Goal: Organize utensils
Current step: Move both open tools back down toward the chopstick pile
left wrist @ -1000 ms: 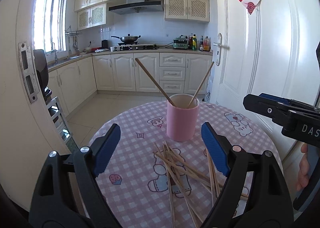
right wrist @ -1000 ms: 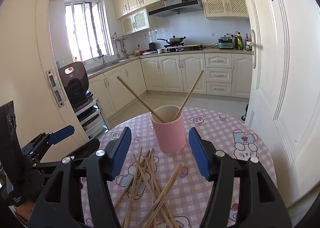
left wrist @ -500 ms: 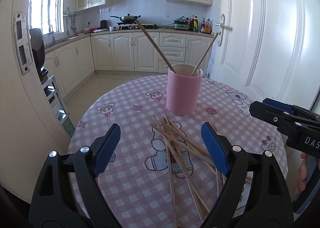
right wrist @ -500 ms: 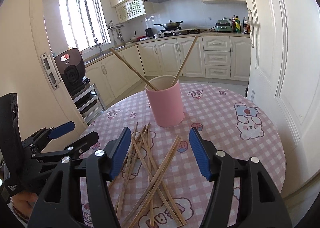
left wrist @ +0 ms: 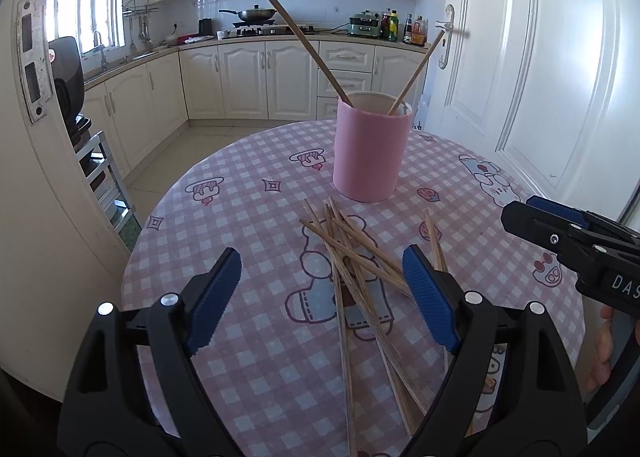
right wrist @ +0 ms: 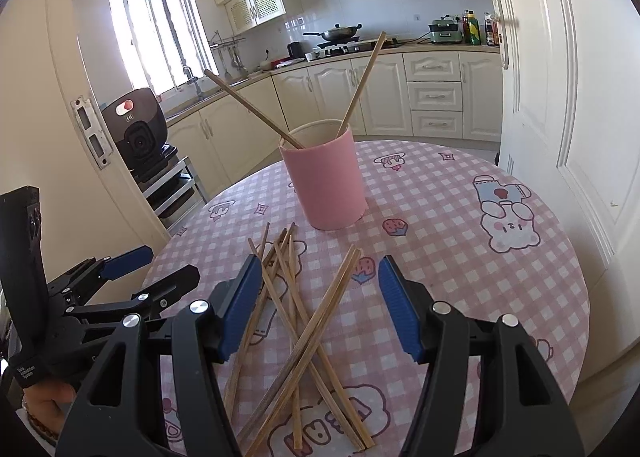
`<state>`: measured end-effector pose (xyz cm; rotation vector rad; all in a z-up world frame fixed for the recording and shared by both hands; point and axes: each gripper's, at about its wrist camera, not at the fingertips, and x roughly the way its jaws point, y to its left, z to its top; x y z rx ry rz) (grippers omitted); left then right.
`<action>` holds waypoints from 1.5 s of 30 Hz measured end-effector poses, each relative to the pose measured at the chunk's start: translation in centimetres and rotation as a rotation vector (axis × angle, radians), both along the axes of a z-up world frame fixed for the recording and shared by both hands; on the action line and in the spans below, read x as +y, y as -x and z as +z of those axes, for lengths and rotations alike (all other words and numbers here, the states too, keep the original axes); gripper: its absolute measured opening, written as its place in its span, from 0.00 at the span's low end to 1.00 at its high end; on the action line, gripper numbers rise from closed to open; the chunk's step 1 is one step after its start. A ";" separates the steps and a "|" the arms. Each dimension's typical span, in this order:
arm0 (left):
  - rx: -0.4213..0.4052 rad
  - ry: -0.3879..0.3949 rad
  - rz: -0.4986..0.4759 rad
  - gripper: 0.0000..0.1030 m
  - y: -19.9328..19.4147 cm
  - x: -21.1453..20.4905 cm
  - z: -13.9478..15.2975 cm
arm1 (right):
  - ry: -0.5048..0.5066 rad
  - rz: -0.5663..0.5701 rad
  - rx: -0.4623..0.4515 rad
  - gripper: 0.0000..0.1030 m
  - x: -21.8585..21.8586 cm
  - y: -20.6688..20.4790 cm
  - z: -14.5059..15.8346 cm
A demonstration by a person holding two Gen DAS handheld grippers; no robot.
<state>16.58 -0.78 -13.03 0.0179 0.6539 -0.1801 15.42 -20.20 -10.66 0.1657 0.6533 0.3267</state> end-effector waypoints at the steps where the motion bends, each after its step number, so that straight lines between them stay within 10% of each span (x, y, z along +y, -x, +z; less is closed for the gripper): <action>1: 0.005 0.003 -0.001 0.79 -0.1 0.0 -0.1 | -0.002 0.000 0.002 0.56 -0.1 0.0 -0.1; 45: 0.079 -0.007 -0.015 0.79 -1.6 -0.6 -1.9 | -0.023 -0.010 0.045 0.58 -1.0 -0.7 -1.3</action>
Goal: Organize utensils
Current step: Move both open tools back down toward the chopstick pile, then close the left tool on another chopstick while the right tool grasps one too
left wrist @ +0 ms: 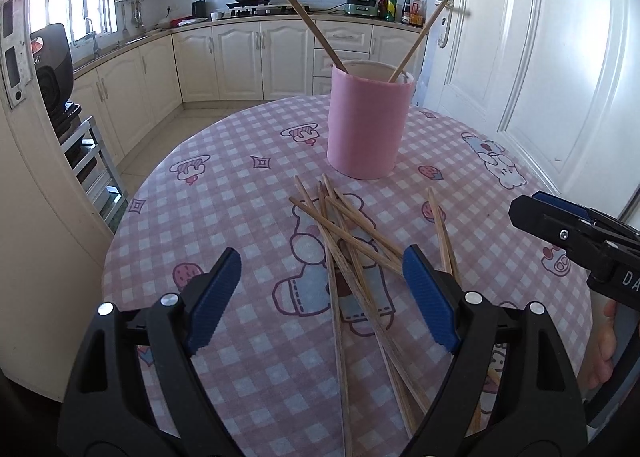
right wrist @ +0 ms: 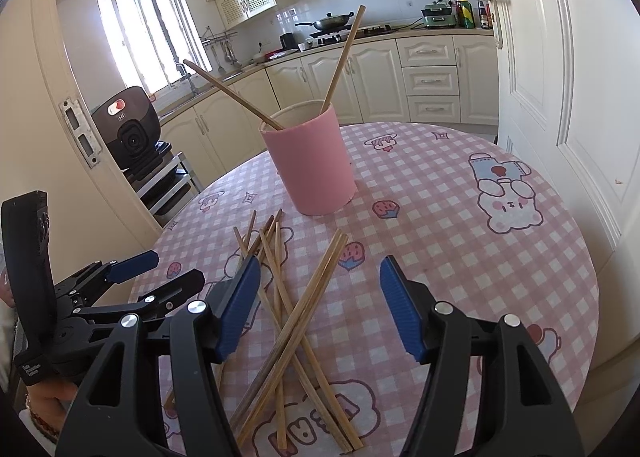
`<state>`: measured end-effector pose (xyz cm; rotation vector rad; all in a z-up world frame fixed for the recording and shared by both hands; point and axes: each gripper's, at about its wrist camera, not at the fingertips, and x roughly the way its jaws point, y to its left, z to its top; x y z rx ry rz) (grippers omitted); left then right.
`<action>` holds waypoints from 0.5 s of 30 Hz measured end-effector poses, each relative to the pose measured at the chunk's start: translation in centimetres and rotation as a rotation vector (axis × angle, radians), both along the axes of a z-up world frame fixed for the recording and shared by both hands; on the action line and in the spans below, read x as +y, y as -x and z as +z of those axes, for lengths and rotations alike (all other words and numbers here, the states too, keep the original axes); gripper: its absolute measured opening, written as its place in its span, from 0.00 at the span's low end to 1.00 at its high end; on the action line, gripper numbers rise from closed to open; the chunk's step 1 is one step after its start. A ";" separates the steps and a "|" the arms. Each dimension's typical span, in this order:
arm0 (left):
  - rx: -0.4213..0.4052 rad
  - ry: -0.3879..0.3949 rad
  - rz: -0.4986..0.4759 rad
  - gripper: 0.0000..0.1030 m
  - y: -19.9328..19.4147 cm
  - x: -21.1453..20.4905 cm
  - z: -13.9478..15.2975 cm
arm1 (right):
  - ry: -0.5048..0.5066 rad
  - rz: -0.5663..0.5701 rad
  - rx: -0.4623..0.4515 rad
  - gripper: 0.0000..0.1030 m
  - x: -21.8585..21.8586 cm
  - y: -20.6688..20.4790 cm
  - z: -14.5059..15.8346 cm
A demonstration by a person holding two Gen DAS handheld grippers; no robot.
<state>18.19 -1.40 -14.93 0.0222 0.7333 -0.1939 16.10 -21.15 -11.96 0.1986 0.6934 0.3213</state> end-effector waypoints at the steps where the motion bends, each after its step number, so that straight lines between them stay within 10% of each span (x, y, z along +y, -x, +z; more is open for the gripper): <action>1: 0.005 0.005 0.002 0.79 -0.1 0.1 -0.1 | 0.000 0.001 0.001 0.58 0.0 0.0 0.0; 15: 0.171 0.095 0.007 0.79 -2.5 1.1 -2.1 | 0.023 0.009 0.046 0.58 -0.2 -0.6 -0.7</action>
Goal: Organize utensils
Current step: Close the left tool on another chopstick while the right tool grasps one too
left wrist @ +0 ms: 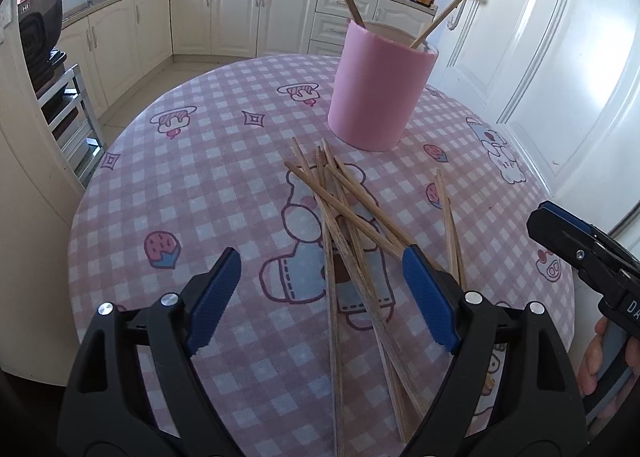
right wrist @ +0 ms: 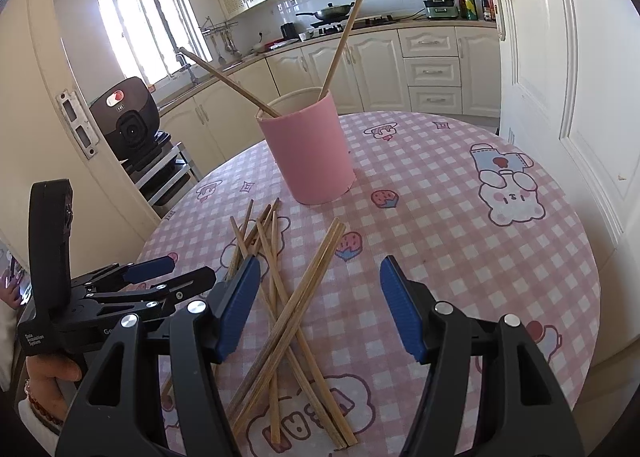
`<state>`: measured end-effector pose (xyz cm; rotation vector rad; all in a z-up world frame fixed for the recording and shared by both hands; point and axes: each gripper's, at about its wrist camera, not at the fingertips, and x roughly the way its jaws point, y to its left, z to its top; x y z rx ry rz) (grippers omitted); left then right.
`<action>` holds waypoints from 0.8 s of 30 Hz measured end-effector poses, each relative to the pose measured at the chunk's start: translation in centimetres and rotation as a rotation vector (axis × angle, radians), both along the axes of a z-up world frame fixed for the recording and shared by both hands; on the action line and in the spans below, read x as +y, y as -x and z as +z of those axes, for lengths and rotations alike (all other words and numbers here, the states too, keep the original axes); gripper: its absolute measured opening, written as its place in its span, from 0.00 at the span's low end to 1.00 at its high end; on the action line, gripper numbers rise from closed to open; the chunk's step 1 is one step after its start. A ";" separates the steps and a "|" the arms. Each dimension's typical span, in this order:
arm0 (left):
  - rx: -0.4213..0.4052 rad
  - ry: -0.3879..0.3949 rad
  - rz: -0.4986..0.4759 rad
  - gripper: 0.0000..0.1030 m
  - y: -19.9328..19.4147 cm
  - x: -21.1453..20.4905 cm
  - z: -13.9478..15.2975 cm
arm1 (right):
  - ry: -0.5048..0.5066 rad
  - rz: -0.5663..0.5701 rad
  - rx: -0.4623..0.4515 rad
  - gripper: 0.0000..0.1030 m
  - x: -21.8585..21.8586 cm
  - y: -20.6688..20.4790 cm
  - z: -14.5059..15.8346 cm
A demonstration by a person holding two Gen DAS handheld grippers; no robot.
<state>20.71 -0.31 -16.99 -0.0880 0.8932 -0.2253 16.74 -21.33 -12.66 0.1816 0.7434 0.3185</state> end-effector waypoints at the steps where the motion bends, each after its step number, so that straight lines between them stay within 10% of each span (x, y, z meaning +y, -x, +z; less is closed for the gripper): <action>1: 0.011 -0.004 0.009 0.79 -0.2 0.1 -0.2 | 0.004 -0.001 0.006 0.58 -0.1 -0.1 -0.1; 24: 0.115 0.012 0.036 0.53 -6.1 0.1 -2.1 | 0.000 0.021 0.147 0.58 -0.2 -4.5 -3.4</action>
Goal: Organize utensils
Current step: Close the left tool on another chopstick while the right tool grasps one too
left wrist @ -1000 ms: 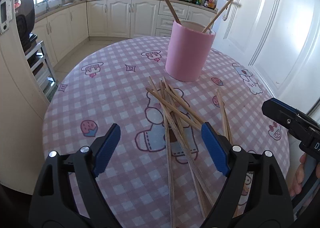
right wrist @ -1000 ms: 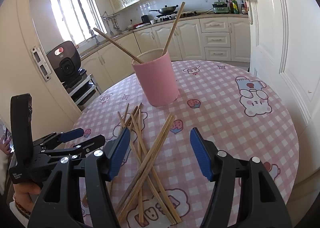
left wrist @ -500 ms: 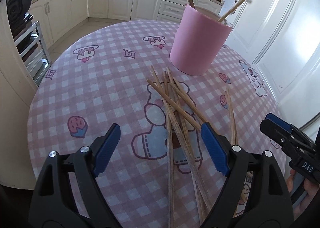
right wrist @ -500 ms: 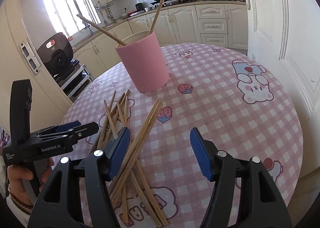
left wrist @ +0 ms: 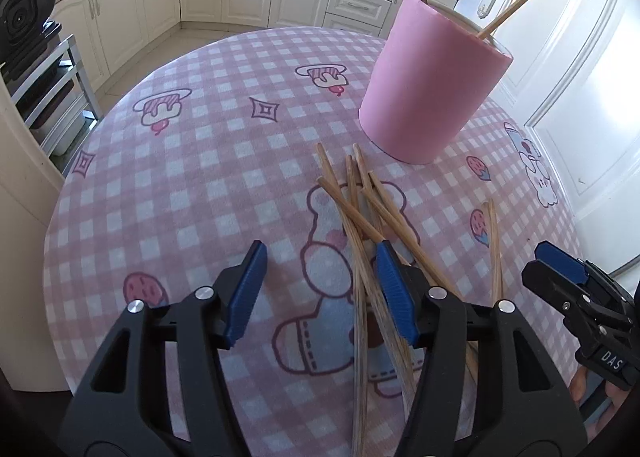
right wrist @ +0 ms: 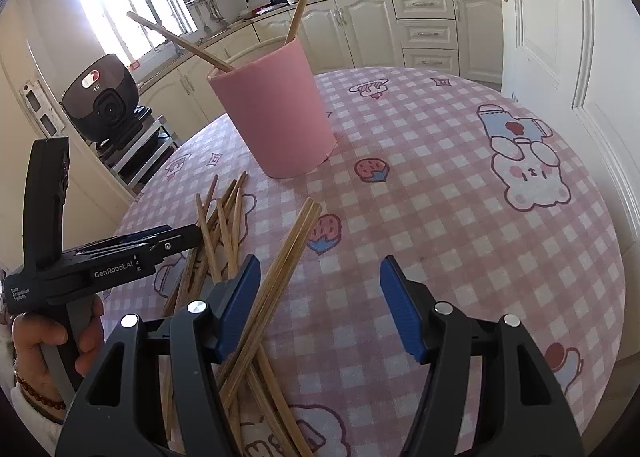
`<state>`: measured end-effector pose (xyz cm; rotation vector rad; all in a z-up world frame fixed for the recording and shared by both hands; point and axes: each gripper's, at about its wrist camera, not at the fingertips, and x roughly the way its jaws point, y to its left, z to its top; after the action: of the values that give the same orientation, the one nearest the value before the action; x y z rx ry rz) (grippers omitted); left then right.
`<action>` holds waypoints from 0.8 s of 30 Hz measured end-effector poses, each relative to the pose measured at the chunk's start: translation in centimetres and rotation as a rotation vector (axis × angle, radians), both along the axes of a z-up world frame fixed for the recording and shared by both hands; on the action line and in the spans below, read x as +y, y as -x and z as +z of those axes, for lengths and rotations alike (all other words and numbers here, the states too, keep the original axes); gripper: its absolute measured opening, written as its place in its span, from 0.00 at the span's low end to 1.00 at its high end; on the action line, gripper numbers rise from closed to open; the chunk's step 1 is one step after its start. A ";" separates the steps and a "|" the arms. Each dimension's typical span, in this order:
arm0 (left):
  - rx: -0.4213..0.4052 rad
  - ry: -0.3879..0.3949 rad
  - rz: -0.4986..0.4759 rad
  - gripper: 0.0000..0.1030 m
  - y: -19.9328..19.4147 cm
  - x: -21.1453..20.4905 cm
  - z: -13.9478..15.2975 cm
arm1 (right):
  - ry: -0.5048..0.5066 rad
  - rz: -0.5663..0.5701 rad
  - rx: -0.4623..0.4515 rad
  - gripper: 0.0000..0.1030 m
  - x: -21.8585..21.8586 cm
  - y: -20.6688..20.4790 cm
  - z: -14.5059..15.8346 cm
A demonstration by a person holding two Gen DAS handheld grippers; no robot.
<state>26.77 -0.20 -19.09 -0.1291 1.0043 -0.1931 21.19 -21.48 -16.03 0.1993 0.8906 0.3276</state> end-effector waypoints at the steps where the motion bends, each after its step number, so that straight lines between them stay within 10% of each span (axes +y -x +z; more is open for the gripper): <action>1: 0.000 -0.009 0.002 0.50 -0.3 -0.1 0.0 | -0.003 0.002 0.005 0.58 0.0 -0.1 -0.1; 14: 0.022 -0.042 0.033 0.06 -2.7 0.3 -0.2 | -0.099 0.042 0.099 0.35 -0.2 -2.0 -0.8; 24: 0.016 0.001 0.028 0.06 -1.0 2.1 -0.1 | -0.129 0.064 0.157 0.13 0.2 -2.6 -1.5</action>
<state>27.74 1.88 -19.19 -0.1459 1.0176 -0.1679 23.81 -21.30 -17.51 0.3195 1.0329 0.4338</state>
